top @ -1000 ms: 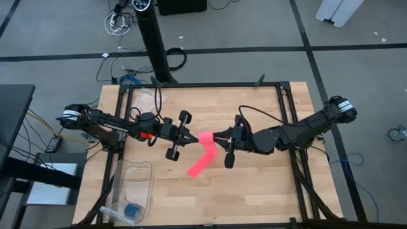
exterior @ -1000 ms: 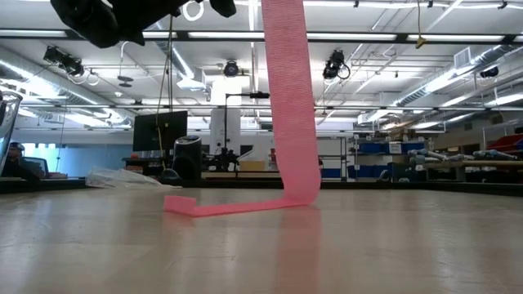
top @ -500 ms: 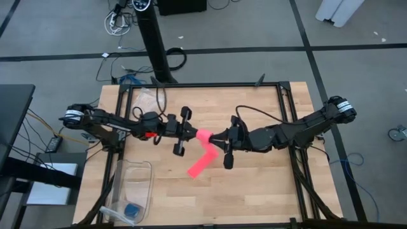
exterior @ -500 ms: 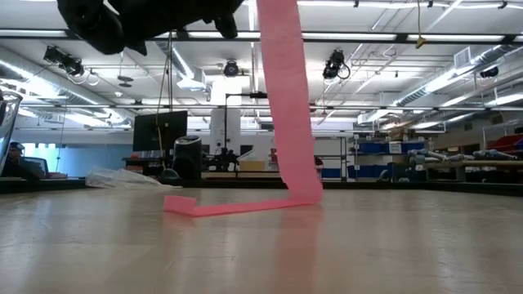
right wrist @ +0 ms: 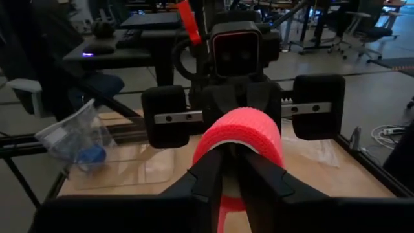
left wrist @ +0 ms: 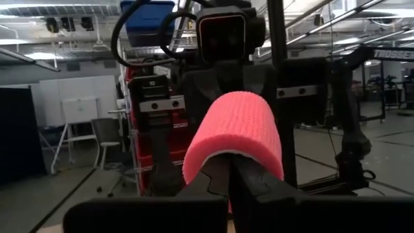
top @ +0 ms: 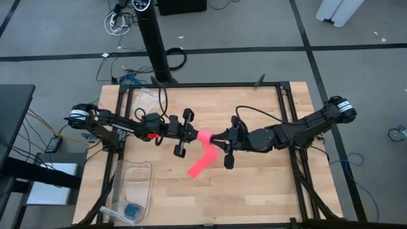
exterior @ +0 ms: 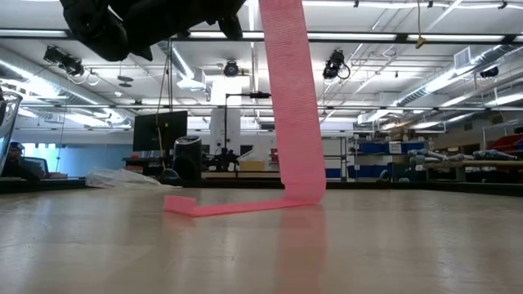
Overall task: Roll bandage
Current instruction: Roll the pink bandage
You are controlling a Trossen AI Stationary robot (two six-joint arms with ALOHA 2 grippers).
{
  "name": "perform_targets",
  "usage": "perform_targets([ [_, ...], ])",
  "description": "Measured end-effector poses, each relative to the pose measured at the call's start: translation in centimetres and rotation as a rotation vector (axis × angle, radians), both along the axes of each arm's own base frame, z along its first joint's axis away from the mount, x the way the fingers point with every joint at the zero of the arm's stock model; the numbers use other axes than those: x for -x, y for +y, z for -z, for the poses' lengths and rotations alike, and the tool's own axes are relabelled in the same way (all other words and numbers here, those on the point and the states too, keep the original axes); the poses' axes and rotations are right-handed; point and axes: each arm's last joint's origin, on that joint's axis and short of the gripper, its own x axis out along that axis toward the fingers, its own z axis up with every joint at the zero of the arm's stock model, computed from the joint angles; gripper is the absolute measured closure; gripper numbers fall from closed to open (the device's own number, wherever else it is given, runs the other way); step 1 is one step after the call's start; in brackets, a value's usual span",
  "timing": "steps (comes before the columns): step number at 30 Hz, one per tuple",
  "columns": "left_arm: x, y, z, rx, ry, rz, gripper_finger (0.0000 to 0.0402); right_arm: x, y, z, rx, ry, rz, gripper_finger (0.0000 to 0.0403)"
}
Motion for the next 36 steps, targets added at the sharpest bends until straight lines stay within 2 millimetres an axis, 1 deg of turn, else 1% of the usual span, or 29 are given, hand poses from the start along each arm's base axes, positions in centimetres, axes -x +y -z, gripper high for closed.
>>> perform_targets([
  [4,0.1,0.2,0.0,0.000,-0.006,0.000,0.0401,0.5,0.4,-0.3,-0.002,-0.009,0.009,0.0322],
  [8,0.1,0.4,-0.1,0.010,-0.008,-0.007,0.0401,1.2,0.6,-0.8,-0.004,-0.025,0.070,0.0319],
  [13,0.1,0.5,-0.1,0.009,-0.012,0.003,0.0401,1.7,0.4,-1.2,-0.035,-0.039,0.094,0.0339],
  [20,0.1,0.5,-0.1,0.007,-0.011,0.010,0.0401,1.5,0.0,-0.8,-0.029,-0.002,0.094,0.0396],
  [23,0.1,0.4,-0.1,0.006,-0.010,0.014,0.0401,1.5,0.0,-0.8,-0.030,-0.003,0.094,0.0394],
  [27,0.1,0.4,-0.1,-0.001,-0.009,0.040,0.0400,1.4,0.0,-0.8,-0.041,0.000,0.054,0.0396],
  [30,0.1,0.4,0.0,-0.001,-0.003,0.040,0.0399,1.3,-0.2,-0.8,-0.051,-0.004,0.053,0.0400],
  [36,0.1,0.4,-0.1,0.004,-0.010,0.025,0.0399,1.1,-0.7,-0.8,-0.090,-0.006,0.042,0.0395],
])
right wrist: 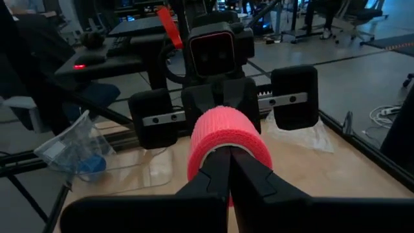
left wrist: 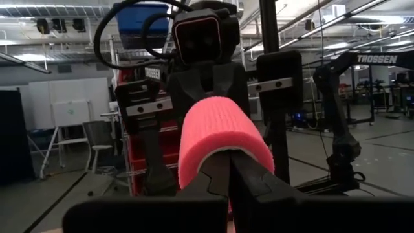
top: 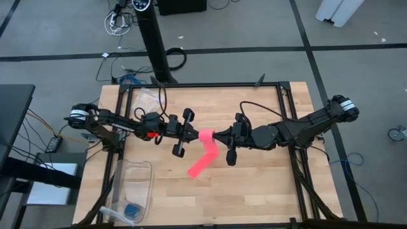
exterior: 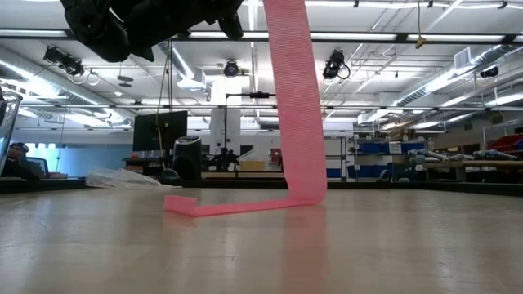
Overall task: Roll bandage
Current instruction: Roll the pink bandage
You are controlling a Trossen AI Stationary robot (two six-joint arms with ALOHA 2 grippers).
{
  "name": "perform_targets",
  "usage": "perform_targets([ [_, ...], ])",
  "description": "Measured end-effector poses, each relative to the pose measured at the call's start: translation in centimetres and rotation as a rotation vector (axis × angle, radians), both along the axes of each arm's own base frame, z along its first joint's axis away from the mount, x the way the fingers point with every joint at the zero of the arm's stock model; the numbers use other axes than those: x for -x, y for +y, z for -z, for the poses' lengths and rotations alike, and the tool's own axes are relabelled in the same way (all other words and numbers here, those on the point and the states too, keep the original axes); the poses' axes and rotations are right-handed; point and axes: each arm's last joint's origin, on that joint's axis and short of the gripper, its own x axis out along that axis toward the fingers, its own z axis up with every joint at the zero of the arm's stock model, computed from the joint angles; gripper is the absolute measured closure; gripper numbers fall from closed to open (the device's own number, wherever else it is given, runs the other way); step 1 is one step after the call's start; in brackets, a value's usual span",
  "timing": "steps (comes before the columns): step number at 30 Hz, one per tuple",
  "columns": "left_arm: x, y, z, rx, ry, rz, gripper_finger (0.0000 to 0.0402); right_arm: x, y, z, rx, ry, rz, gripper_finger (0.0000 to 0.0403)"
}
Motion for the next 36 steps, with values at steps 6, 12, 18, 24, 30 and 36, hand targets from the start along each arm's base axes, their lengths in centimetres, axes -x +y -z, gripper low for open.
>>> perform_targets([
  [6,0.0,0.4,-0.1,0.001,-0.007,-0.008,0.0400,0.3,0.2,-0.3,0.003,-0.010,-0.001,0.0394],
  [12,0.2,0.5,-0.3,0.004,-0.029,0.024,0.0400,0.4,0.3,-0.3,0.020,-0.011,-0.002,0.0374],
  [18,0.2,0.5,-0.3,0.002,-0.029,0.030,0.0401,0.3,0.1,-0.6,0.019,-0.033,0.003,0.0351],
  [24,0.2,0.5,-0.2,0.003,-0.022,0.029,0.0401,-0.6,-0.7,-0.1,0.000,-0.027,-0.006,0.0368],
  [30,0.1,0.5,-0.1,0.004,-0.011,0.029,0.0401,-0.7,-0.7,-0.1,0.003,-0.024,-0.013,0.0373],
  [36,0.2,0.5,-0.2,0.004,-0.021,0.030,0.0401,-0.8,-1.0,0.0,-0.002,-0.023,-0.032,0.0370],
])
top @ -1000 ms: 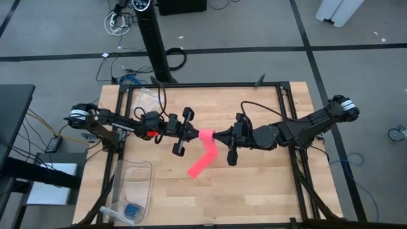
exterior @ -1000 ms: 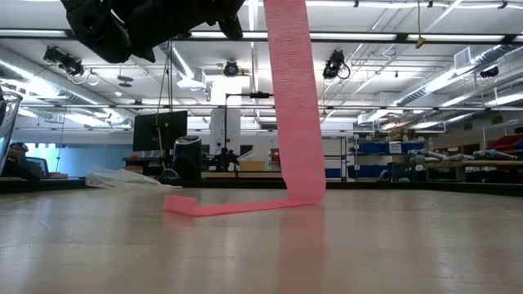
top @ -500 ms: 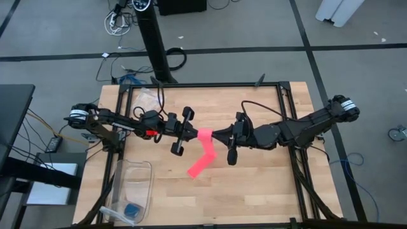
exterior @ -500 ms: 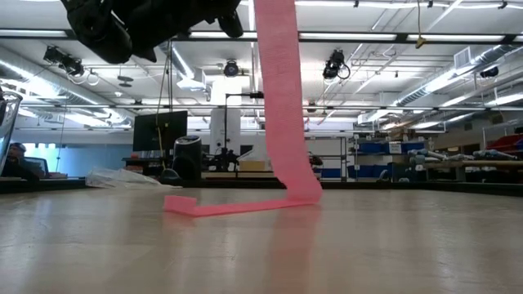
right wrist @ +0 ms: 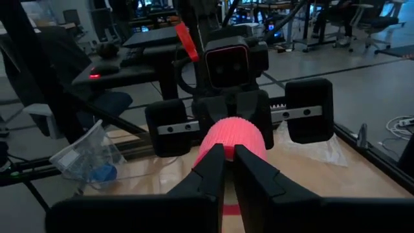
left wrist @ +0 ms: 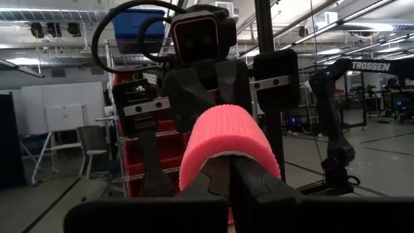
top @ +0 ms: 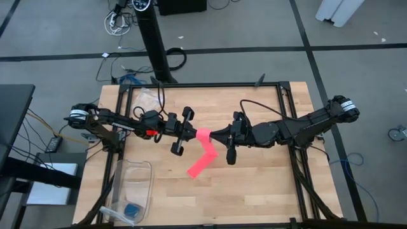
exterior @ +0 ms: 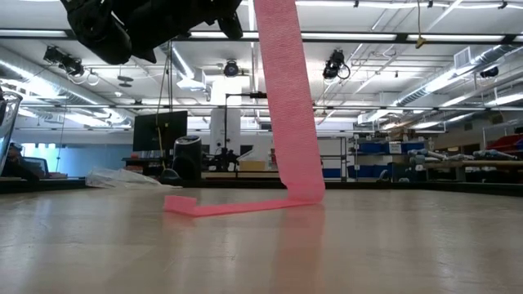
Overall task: Roll bandage
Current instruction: Roll the pink bandage
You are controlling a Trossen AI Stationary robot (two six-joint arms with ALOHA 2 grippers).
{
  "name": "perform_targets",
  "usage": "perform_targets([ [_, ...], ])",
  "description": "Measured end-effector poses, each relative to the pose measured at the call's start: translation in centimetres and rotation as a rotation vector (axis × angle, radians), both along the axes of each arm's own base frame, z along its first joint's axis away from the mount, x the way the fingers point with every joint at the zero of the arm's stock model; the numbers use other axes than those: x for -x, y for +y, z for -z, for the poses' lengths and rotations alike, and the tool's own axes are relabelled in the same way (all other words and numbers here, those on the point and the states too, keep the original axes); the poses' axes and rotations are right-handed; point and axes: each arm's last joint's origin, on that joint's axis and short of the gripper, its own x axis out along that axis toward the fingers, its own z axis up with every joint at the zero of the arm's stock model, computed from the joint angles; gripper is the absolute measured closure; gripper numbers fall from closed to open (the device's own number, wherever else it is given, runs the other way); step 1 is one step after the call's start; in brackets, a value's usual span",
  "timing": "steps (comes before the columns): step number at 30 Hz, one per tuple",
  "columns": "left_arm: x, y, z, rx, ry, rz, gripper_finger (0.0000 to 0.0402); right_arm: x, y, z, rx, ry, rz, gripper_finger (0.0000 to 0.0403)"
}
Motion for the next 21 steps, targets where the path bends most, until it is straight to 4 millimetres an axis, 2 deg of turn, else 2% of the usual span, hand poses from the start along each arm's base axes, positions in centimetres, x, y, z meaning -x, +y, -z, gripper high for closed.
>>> perform_targets([
  [5,0.0,0.0,-0.1,0.001,-0.014,-0.002,0.0401,0.2,0.2,-0.3,0.021,-0.013,-0.004,0.0363],
  [14,0.1,0.3,-0.5,0.008,-0.039,-0.012,0.0401,2.1,0.9,-1.7,0.082,-0.045,0.040,0.0320],
  [21,1.2,1.0,-2.1,-0.010,-0.091,-0.012,0.0401,3.0,2.4,-1.8,0.176,-0.017,-0.008,0.0300],
])
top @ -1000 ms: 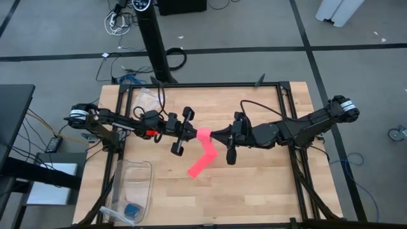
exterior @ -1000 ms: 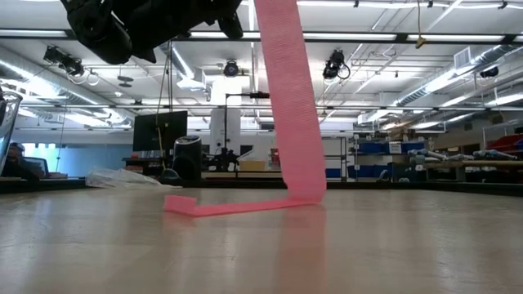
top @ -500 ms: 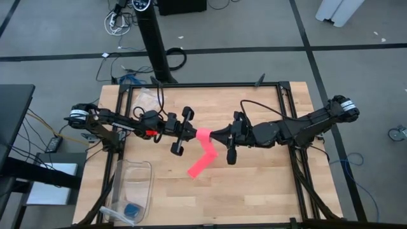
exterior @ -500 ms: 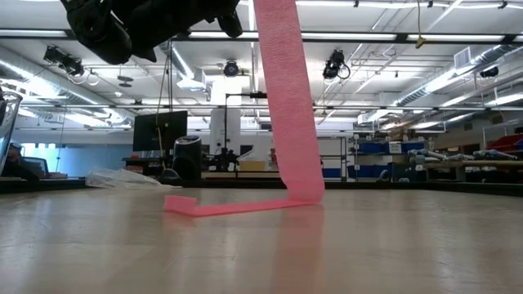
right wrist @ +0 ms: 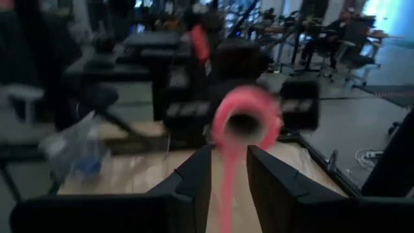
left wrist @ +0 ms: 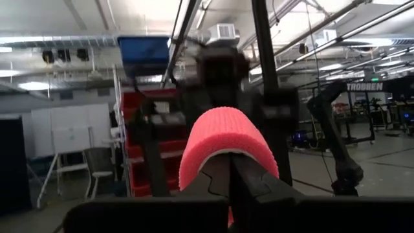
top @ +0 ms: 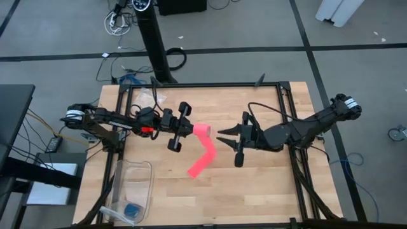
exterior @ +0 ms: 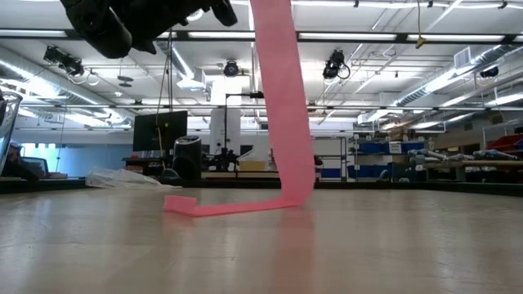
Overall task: Roll bandage
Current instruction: Roll the pink bandage
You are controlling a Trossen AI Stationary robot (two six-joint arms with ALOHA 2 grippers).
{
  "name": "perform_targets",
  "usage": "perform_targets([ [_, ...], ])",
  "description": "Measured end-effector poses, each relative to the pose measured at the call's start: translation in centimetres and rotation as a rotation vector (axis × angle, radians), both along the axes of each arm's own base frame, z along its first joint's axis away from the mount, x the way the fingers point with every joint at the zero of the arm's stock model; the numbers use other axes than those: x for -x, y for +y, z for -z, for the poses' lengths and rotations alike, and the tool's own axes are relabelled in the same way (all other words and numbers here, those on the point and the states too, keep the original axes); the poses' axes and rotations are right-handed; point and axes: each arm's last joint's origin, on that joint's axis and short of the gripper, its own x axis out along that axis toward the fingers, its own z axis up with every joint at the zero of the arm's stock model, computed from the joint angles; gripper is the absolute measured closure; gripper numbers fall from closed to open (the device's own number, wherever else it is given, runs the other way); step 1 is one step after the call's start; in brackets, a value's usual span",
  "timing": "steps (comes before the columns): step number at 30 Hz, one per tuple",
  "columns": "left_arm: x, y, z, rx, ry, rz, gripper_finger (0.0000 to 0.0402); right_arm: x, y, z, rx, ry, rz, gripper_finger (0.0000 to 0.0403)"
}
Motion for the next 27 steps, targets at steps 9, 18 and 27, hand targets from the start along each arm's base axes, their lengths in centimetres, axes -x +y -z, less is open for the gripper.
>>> perform_targets([
  [9,1.8,1.3,-1.9,-0.039,0.047,-0.037,0.0401,-2.9,4.0,6.0,0.051,0.232,-0.140,0.0300],
  [18,2.1,1.7,-1.8,-0.039,0.106,-0.051,0.0401,-8.7,7.4,16.6,-0.192,0.324,-0.154,0.0295],
  [27,2.1,1.9,-1.8,-0.041,0.109,-0.061,0.0401,-11.5,6.6,23.2,-0.436,0.334,-0.069,0.0291],
])
